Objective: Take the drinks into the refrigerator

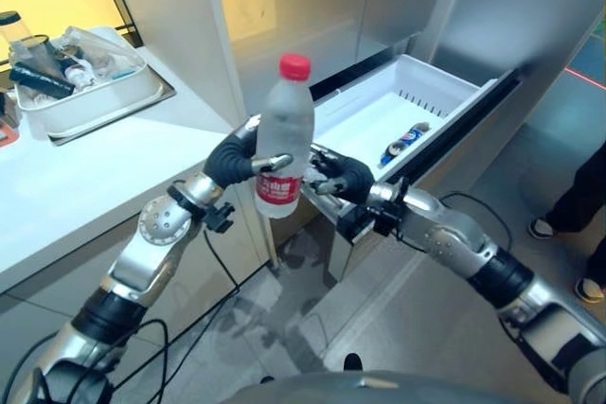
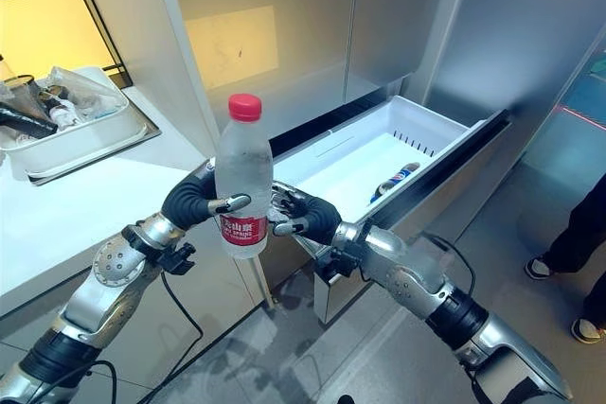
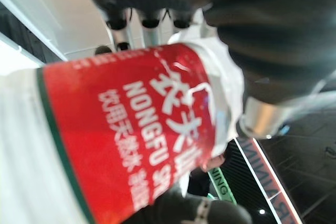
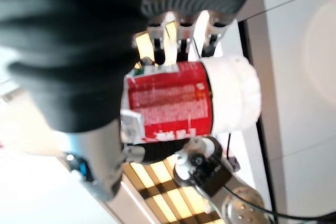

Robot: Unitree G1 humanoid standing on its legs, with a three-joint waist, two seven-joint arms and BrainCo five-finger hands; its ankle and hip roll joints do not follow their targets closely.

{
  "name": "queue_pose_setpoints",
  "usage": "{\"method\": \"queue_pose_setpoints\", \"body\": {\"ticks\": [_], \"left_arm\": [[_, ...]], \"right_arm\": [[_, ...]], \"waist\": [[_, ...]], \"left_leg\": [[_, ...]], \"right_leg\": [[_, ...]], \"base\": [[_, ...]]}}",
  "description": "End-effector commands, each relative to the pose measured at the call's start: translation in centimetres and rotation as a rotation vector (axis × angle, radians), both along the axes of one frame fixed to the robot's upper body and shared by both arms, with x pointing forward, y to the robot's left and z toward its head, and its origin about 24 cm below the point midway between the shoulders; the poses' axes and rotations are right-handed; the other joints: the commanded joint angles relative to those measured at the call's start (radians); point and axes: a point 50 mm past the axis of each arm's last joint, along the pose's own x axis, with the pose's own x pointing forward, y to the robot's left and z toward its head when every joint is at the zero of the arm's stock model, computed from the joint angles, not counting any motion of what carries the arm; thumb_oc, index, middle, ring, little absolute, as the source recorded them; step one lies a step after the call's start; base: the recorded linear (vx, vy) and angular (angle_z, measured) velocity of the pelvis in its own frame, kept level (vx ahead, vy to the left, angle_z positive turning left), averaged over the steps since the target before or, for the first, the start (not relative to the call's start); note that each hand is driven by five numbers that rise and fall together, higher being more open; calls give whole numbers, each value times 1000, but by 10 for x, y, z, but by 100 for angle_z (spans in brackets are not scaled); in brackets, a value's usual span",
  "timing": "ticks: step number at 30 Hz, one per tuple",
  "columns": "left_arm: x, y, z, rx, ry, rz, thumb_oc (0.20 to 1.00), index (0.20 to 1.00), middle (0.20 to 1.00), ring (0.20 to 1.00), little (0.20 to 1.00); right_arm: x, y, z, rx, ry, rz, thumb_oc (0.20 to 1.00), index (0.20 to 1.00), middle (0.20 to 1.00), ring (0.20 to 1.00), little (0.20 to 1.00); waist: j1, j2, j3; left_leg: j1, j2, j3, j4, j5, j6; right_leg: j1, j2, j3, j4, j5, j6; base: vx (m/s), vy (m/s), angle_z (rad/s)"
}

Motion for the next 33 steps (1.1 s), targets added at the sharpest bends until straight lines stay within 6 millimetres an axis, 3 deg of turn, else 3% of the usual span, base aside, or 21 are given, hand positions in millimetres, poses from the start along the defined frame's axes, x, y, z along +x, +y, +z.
{"method": "queue_pose_setpoints", "body": {"ticks": [1,11,22,33], "left_arm": [[8,8,59,-129,-270,92,200,200,200,200,200],[10,9,56,-149,-269,123,200,200,200,200,200],[10,20,49,-191,-276,259,200,200,200,200,200],[7,39,46,-275,-269,362,200,200,200,200,200]], "right_arm": [[-26,30,41,165,-156,178,1000,1000,1000,1000,1000],[-29,32,44,168,-167,187,1000,1000,1000,1000,1000],[-30,28,49,203,-213,84,1000,1000,1000,1000,1000],[-21,6,40,143,-230,-41,1000,1000,1000,1000,1000]], "waist": [[-23,-20,-7],[-24,-21,-5],[-24,-21,-2],[-21,-24,-2]], "left_leg": [[6,-43,-26,38,-97,58],[6,-41,-24,39,-96,57],[5,-41,-23,39,-96,58],[4,-42,-23,39,-97,58]], "right_leg": [[79,-28,0,53,-155,42],[77,-26,3,52,-155,41],[74,-25,1,54,-154,40],[74,-26,-2,55,-155,41]], "base": [[0,0,0],[1,0,-1],[0,0,0],[0,0,0]]}}
